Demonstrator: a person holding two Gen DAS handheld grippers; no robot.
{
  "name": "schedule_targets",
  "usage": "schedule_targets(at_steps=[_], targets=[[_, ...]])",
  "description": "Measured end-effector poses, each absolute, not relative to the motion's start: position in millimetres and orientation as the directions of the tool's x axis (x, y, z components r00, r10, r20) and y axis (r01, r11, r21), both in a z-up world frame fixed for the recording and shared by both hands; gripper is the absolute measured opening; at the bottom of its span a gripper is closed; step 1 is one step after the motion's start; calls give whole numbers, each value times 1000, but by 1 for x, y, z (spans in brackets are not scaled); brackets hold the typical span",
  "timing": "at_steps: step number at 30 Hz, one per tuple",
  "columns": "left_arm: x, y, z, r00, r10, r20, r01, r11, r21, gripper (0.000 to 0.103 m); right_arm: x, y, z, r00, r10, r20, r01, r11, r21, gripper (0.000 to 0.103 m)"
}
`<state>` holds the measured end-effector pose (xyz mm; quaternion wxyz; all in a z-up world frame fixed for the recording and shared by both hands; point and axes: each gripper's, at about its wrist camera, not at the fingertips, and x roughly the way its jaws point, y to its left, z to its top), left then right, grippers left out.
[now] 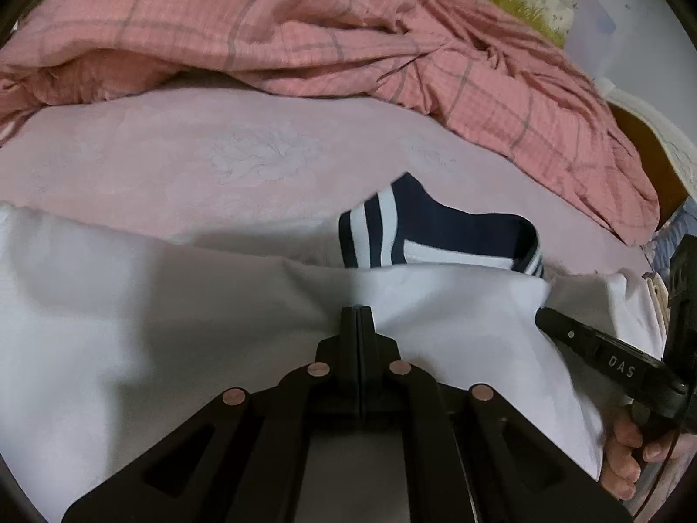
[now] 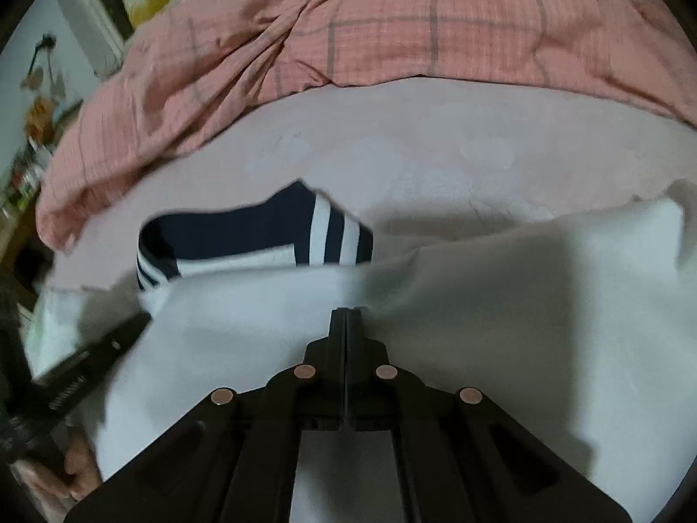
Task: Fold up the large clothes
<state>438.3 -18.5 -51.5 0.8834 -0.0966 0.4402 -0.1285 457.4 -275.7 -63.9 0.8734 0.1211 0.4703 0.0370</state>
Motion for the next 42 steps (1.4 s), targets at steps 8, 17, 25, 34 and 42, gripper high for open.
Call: schedule_targets(at_steps=[8, 17, 25, 34, 42], targets=[[342, -26, -36, 554, -297, -778, 253, 950, -183, 3, 386, -276, -51, 492, 189, -850, 26, 973, 231, 0], [277, -28, -33, 585, -272, -764, 236, 958, -161, 3, 297, -281, -39, 476, 248, -844, -32, 964, 265, 0], [281, -30, -38, 628, -246, -739, 227, 965, -129, 3, 249, -279, -24, 594, 202, -778, -92, 979, 184, 0], [324, -38, -46, 634, -192, -749, 199, 977, -83, 3, 338, -284, -53, 585, 220, -781, -8, 964, 266, 0], [359, -35, -49, 640, -236, -732, 222, 968, -118, 4, 412, -296, -66, 579, 284, -764, 2, 937, 349, 0]])
